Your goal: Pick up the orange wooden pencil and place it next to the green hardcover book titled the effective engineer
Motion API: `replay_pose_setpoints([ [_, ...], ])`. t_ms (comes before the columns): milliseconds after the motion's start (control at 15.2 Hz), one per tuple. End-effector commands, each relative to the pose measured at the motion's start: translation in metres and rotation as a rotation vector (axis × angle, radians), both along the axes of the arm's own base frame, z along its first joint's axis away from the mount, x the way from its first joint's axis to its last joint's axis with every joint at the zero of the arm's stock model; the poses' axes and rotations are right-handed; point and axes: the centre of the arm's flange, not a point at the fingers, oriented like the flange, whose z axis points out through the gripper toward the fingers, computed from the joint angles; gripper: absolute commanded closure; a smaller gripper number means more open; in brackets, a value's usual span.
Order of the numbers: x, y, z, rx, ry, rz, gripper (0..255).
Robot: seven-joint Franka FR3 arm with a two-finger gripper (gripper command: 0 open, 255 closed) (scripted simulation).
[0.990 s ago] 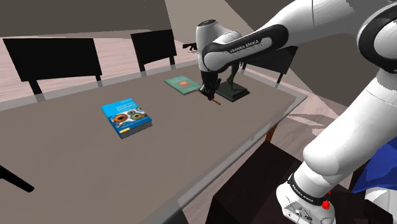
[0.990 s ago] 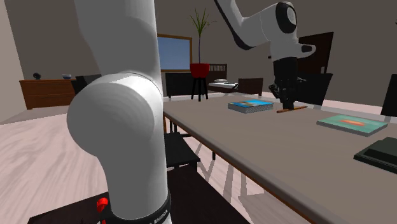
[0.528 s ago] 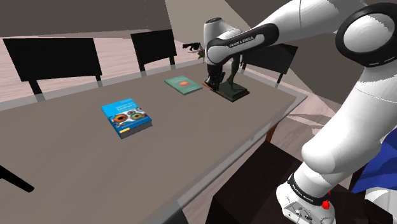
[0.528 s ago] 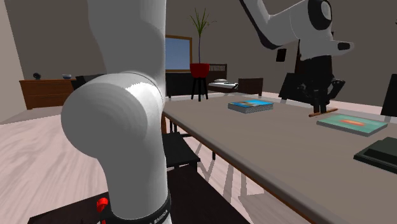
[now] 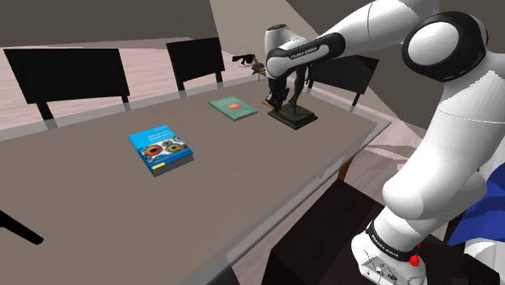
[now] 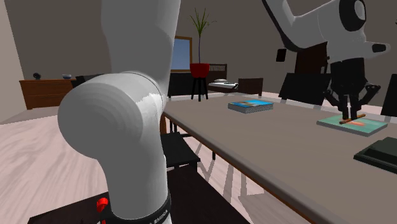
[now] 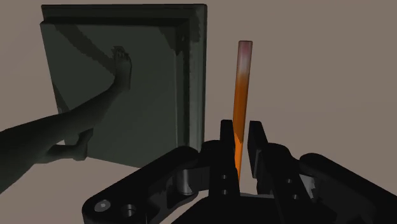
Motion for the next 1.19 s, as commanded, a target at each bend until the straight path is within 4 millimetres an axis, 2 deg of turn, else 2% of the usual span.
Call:
replay_pose_setpoints([
  [0, 0.0, -0.001, -0.01, 0.0, 0.0, 0.001, 255],
  [660, 0.0, -0.001, -0.065, 0.0, 0.0, 0.001, 255],
  [1122, 0.0, -0.001, -0.065, 0.0, 0.0, 0.001, 255],
])
